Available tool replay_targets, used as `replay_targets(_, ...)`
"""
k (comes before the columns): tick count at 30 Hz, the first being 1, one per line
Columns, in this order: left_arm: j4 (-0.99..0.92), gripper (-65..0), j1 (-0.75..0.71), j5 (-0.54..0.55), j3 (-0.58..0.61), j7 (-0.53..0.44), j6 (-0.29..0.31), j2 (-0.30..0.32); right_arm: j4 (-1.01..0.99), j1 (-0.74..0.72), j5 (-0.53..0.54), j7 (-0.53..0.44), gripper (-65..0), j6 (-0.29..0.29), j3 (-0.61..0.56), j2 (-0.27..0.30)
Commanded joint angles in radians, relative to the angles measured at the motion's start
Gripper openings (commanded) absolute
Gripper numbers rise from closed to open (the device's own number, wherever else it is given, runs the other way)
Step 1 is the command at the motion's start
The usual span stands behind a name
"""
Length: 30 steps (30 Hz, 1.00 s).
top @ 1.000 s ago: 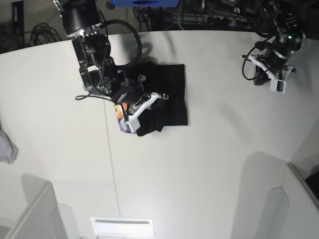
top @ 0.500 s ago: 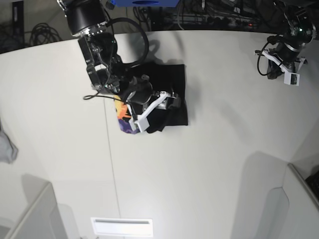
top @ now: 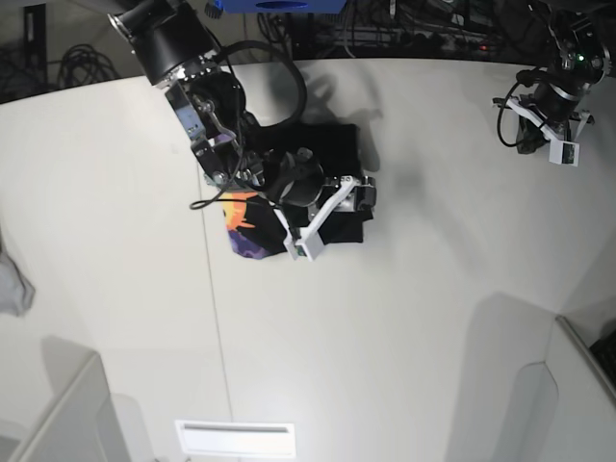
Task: Fold the T-shirt properly
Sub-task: 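Release the left gripper and press the folded bundle with the right gripper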
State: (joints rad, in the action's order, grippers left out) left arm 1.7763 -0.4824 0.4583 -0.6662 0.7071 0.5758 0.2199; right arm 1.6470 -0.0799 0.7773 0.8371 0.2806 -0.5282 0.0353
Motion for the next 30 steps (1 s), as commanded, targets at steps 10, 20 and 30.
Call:
replay_targets(10,0.015,-65.0,0.003,0.015,-0.008,-0.019,0.005,0.014,-0.034,-0.068,0.009,-0.011,-32.3,-0.005,-0.128,-0.031)
replay_targets(20,0.013,-65.0,0.003,0.01,-0.01,-0.019,0.005,0.017,0.193,-0.105,0.009,-0.006,-32.4,-0.005,-0.175,0.028)
replay_targets(30,0.015,-65.0,0.0,0.013,-0.005,-0.019,0.005,0.017,0.255,0.027,0.008,-0.012,-65.0,-0.005,-0.013,0.183)
